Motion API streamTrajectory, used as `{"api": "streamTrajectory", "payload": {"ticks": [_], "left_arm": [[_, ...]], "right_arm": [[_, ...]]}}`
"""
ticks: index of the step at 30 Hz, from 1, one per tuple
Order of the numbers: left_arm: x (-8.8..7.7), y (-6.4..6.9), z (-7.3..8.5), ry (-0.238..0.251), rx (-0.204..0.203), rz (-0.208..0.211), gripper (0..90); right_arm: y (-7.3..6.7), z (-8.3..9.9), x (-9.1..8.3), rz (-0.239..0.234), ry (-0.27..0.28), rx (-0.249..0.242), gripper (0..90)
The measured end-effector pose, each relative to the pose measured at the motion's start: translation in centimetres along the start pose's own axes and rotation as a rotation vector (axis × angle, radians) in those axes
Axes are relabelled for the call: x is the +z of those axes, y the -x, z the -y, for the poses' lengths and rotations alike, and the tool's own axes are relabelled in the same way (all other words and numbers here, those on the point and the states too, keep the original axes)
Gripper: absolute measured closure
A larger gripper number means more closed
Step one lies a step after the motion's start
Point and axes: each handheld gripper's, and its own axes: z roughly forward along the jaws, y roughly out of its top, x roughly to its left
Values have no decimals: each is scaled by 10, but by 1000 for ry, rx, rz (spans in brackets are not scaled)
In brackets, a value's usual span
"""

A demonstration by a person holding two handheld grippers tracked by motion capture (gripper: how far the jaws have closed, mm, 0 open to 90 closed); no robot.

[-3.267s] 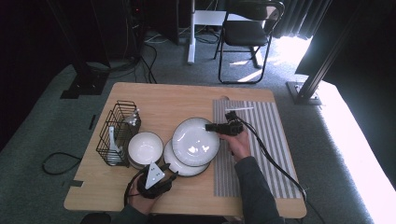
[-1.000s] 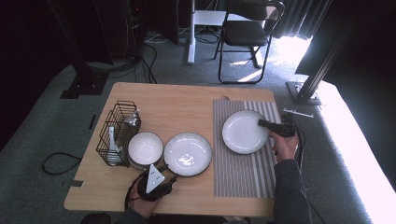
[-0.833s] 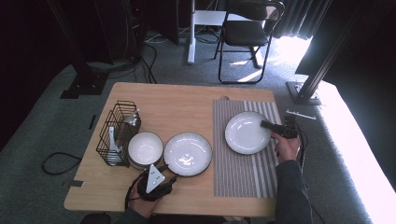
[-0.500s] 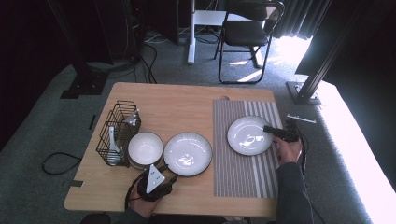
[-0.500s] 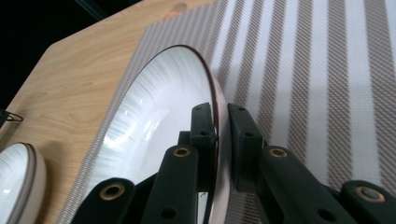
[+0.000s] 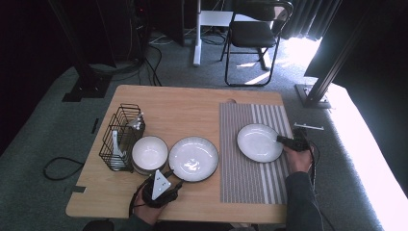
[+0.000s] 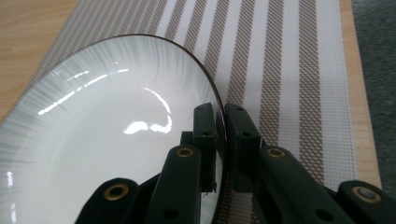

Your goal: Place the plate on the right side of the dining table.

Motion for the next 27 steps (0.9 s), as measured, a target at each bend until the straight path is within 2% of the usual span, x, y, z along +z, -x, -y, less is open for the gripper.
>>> {"api": "streamTrajectory", "payload": {"ticks": [3,6,11,17,23,27], "left_arm": [[0,0,0,-1,1,0,480],[0,0,0,0,1,1,480],[0,0,0,1,-5,3,479],[1,0,0,-5,-9,5,464],[0,-1,0,2,-15,13,456],[0,-1,0,0,-16,12,451]], "right_arm": [[-1,0,-1,10,4,-17,837],[-5,0,-1,36,0,-56,831],[-4,0,-1,29,4,-54,830],[-6,-1,-4,51,5,-82,834],[-8,-6,-13,54,26,-97,816],[-14,-9,-18,49,38,-123,804]]}}
